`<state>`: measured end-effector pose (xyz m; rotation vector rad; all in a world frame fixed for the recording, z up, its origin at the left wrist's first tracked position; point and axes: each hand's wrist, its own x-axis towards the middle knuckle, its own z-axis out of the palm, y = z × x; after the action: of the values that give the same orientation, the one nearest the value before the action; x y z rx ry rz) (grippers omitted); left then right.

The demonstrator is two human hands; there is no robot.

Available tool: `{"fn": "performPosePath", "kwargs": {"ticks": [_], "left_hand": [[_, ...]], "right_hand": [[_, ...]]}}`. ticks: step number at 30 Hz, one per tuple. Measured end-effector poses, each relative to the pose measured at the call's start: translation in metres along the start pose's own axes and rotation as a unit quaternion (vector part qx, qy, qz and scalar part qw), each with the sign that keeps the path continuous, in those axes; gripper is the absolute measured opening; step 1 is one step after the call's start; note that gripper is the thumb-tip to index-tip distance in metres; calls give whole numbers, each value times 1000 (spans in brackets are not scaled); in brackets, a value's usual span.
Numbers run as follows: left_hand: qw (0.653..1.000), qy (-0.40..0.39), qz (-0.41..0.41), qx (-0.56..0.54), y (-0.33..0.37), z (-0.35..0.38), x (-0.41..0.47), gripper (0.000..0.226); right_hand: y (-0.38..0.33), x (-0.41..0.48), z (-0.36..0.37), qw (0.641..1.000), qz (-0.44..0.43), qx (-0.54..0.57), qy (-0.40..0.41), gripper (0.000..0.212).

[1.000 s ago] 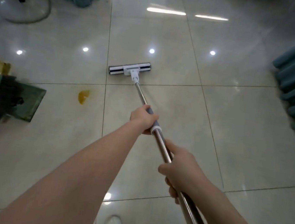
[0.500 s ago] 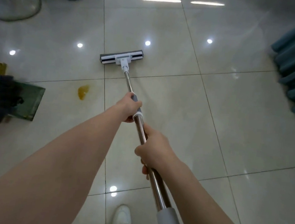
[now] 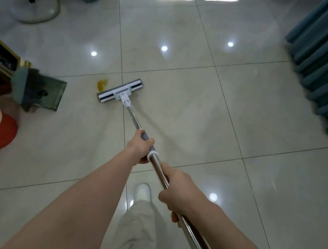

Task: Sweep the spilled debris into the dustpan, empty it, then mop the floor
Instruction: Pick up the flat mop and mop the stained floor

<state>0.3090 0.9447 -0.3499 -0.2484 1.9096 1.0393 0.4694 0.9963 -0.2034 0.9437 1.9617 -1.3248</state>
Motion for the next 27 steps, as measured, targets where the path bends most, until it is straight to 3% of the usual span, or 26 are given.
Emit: {"fn": "performPosePath", "kwargs": {"ticks": [6,11,19,27], "left_hand": [[1000,8,-12,-17,-73,-2,-79,47],[999,37,-8,-16,-80,-20,-97,45],[996,81,27,4,-37,-40,-48,41],[993,103,42,35,57,-128,81,39]], "right_hand": [[33,-77,45,999,0,-18,-35,66],[24,-87,64,999,-9,-27,-28,61],[-14,-26,59,999,-8,-37,9,82],[-125,95,35,1000,-18,-11,12,71]]}}
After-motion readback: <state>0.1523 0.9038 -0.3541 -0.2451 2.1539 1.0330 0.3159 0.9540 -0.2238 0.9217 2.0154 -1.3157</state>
